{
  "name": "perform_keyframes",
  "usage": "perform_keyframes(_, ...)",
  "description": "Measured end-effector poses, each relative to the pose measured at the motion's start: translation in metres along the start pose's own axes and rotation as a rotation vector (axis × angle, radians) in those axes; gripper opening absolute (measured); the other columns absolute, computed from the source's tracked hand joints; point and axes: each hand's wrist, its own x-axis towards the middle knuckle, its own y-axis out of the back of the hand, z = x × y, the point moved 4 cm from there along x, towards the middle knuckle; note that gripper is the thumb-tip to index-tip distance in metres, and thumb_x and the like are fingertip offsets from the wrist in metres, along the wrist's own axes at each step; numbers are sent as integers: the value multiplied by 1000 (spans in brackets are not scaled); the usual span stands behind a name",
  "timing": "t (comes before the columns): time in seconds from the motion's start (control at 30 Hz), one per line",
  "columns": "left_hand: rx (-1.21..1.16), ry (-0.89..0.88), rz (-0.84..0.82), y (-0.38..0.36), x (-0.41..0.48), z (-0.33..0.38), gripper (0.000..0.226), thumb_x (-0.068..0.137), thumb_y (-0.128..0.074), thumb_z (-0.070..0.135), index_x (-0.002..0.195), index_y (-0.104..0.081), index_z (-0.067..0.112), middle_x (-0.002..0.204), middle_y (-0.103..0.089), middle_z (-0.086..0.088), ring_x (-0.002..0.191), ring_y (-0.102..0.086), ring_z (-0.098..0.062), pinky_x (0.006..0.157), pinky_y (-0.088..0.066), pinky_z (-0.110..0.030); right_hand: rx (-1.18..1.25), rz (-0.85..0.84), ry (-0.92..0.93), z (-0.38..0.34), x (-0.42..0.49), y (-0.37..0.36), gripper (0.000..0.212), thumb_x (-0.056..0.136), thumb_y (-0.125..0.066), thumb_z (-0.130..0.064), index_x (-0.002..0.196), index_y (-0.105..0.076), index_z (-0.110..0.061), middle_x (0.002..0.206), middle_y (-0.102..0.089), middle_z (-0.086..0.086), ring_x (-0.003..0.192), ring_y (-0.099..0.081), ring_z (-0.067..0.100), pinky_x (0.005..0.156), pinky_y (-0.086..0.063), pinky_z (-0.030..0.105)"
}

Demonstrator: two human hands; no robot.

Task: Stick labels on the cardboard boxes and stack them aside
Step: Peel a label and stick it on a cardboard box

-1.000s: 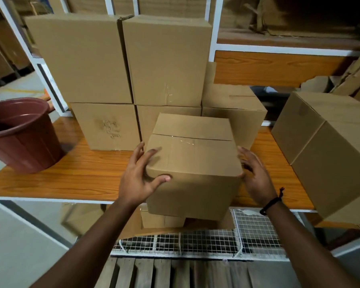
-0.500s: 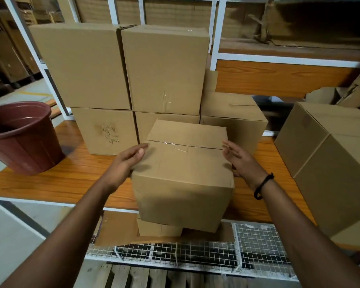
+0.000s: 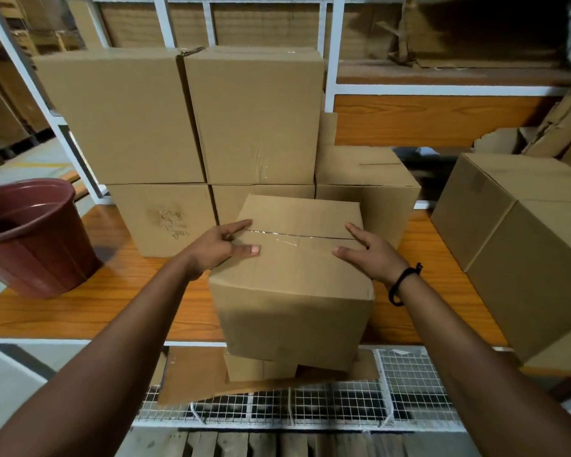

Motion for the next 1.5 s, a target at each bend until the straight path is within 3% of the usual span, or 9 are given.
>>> perform_keyframes(0.2,37,-19,-60,18,10,0,71,77,-81,14,141,-52,27,130,-57,-1,119,-54,-16,107,-41,-29,48,147,-25,-8,-27,-26,83,81,-74,-38,150,-31,-23,153,-35,-2,139,-33,17,107,-31,30)
perform_keyframes(0.43,133,-67,-113,34,25,6,87,54,-85,39,136,-59,27,135,-59,2,119,-58,-15,110,-41,-34,25,287,-76,-10,-36,-44,74,85,-64,-52,148,-35,-25,149,-41,-4,138,-37,17,112,-35,36)
perform_keyframes(0.6,202,-161,40,44,21,8,57,74,-85,26,127,-65,29,126,-63,4,116,-59,-16,99,-46,-32,242,313,-48,1,-36,-27,45,95,-55,-40,137,-52,-25,133,-55,-9,122,-51,12,105,-44,40)
perform_keyframes(0.73,372,-350,213,42,-6,13,17,81,-75,49,96,-66,49,109,-64,20,110,-60,-9,86,-44,-24,33,269,54,19,-33,2,46,96,-57,-21,138,-46,-38,136,-47,-8,117,-48,10,92,-44,20)
perform_keyframes(0.83,534,-505,142,27,-26,14,61,69,-52,86,105,-73,41,123,-65,17,120,-56,-5,99,-42,-26,-270,146,34,39,-22,16,65,96,-57,-18,141,-30,-55,156,-21,2,143,-22,24,114,-29,43)
perform_keyframes(0.93,870,-667,84,3,-42,9,87,64,-40,95,123,-67,37,143,-52,11,139,-40,-13,115,-19,-49,-440,66,27,40,-15,19,82,89,-66,-23,141,-15,-61,161,-3,1,147,-8,29,113,-25,51)
perform_keyframes(1.03,959,-755,46,-11,-50,-7,89,63,-53,88,135,-58,35,149,-44,12,142,-34,-12,117,-18,-51,-514,43,33,34,-4,18,96,79,-77,-28,143,-11,-59,162,1,2,147,-8,31,113,-24,51)
perform_keyframes(1.17,987,-846,127,-10,-50,-12,78,73,-55,77,135,-59,31,143,-52,9,136,-46,-20,112,-31,-52,-431,15,105,32,4,14,100,69,-85,-29,139,-20,-60,158,-20,1,143,-24,28,112,-31,55)
perform_keyframes(1.5,868,-953,339,24,-47,-43,47,92,-56,43,127,-65,13,135,-60,-3,131,-52,-25,104,-44,-47,-228,406,174,42,-40,-24,79,62,-88,-20,130,-50,-37,140,-24,10,131,-29,29,108,-38,41)
